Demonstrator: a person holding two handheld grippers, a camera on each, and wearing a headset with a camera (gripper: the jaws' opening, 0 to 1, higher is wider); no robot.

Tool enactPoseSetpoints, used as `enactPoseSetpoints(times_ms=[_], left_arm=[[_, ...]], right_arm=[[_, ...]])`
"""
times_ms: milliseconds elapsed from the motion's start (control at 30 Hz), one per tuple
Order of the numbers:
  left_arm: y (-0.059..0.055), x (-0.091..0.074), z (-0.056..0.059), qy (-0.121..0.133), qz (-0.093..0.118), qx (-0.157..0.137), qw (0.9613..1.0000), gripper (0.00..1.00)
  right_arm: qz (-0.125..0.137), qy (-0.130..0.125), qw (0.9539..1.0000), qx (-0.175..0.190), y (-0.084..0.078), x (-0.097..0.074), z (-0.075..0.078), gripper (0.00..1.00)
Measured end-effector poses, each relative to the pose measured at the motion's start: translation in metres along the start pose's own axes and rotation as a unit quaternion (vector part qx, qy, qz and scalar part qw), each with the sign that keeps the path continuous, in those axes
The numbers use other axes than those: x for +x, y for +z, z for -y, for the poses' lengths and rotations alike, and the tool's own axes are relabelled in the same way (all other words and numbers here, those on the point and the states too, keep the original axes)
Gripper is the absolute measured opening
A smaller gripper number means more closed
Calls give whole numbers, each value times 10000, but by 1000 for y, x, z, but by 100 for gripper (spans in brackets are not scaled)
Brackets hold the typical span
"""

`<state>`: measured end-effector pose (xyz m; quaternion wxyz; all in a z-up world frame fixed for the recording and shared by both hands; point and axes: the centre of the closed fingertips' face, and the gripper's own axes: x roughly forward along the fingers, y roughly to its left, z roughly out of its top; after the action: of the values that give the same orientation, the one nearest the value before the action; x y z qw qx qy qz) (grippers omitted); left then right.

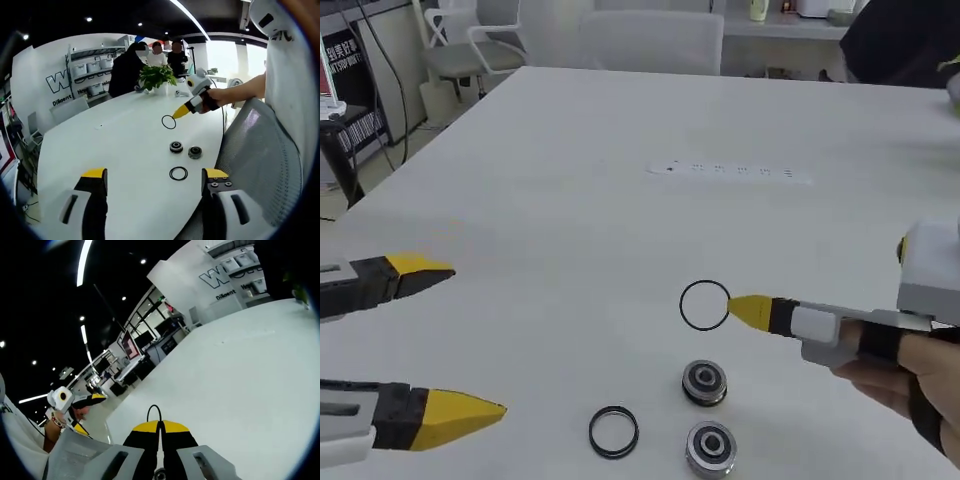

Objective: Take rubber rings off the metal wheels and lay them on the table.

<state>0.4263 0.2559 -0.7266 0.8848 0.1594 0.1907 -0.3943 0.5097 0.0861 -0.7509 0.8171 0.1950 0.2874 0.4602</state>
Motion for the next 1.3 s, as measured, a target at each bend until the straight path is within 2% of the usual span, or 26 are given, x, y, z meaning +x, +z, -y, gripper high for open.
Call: enactPoseSetpoints(times_ms=[167,433,867,1067,1300], left_arm=[[-15,2,7,-16,-148,-187,9997,80],[-22,5,15,-40,-138,-419,9990,84],[-35,13,27,-197,-253,-552,9980,84],[-37,14,27,-141,-228,-697,9972,83],[-40,14,28,-129,-256,-676,9973,83]], right_arm=[[35,69,10000,-24,3,0,-5,0],[-41,203,9996,-180,1,6,-18,0],[-450,403,9968,-516,-16,20,-37,0],[-662,483,9947,-620,-27,27,-43,0],[-966,590,9906,-763,-43,33,-50,0]])
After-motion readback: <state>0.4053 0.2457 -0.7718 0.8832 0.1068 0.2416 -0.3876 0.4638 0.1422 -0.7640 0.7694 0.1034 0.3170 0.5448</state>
